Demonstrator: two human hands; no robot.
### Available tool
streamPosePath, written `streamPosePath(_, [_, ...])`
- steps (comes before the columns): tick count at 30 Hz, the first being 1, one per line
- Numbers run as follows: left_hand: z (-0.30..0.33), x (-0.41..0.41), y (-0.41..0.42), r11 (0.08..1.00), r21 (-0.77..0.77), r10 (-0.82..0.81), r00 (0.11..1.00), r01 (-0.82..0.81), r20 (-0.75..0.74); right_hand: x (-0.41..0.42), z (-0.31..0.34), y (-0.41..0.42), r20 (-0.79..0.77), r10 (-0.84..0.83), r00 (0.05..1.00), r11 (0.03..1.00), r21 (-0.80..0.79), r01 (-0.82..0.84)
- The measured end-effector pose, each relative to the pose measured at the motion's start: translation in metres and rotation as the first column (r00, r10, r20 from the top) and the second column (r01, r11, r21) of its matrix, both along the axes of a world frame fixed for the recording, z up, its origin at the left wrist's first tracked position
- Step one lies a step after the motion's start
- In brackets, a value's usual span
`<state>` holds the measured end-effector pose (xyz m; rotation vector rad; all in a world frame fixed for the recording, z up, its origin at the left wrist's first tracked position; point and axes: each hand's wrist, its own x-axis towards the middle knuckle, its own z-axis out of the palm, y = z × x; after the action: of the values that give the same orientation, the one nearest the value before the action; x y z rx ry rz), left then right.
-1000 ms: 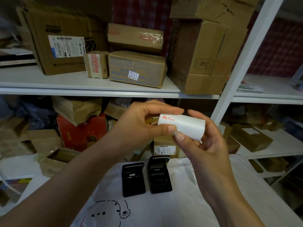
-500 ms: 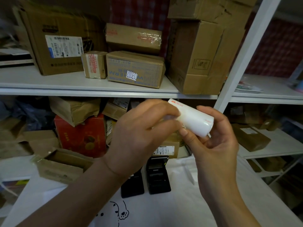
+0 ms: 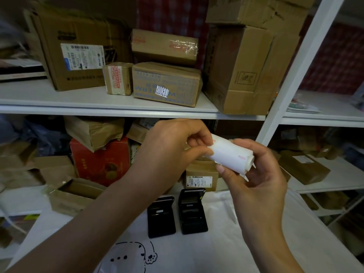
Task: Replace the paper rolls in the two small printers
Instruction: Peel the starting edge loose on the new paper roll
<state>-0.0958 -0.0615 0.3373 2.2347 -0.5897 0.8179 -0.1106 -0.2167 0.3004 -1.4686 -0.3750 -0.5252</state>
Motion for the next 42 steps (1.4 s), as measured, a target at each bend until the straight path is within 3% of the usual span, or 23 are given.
streamPosePath(4, [0.001,0.001,0.001,0.999,0.011,0.045,0.993,-0.044,-0.108,0.000,-0.003,0.002,0.016,-0.026,1.000,0.997,-0.066,0.027])
streamPosePath(11, [-0.002,0.004,0.002,0.996,0.084,0.017,0.999,-0.014,-0.041,0.002,-0.003,0.000,-0.005,-0.021,1.000,0.997,-0.074,0.021])
streamPosePath(15, [-0.007,0.004,0.003,0.994,0.109,0.008,0.997,0.000,-0.071,0.002,-0.002,-0.001,-0.142,0.096,0.985,0.994,0.069,-0.087])
streamPosePath(18, [-0.011,0.004,0.000,0.994,0.110,-0.008,0.996,0.017,-0.086,0.006,-0.005,0.000,-0.202,0.087,0.976,0.981,0.186,-0.049])
streamPosePath(21, [-0.014,0.002,-0.006,0.991,0.122,-0.035,0.995,0.047,-0.097,0.009,-0.005,0.002,-0.224,0.059,0.973,0.981,0.191,-0.016])
streamPosePath(23, [-0.016,0.003,-0.007,0.993,0.087,-0.068,0.989,0.080,-0.134,0.009,-0.006,0.002,-0.223,0.068,0.972,0.983,0.180,-0.027])
streamPosePath(26, [-0.014,0.005,-0.005,0.975,-0.131,-0.214,0.910,0.178,-0.356,0.007,-0.005,-0.002,-0.183,0.115,0.976,0.978,0.193,-0.079])
streamPosePath(28, [-0.012,0.005,-0.002,0.944,-0.231,-0.319,0.830,0.235,-0.458,0.006,-0.003,-0.006,-0.154,0.125,0.980,0.988,0.113,-0.108])
streamPosePath(33, [-0.013,0.005,0.001,0.967,-0.153,-0.248,0.886,0.203,-0.391,0.010,0.002,-0.013,-0.108,0.011,0.994,0.966,-0.256,-0.038])
streamPosePath(42, [-0.010,0.006,0.001,0.953,-0.219,-0.276,0.901,0.210,-0.335,0.013,0.006,-0.014,0.042,-0.087,0.995,0.957,-0.273,0.096])
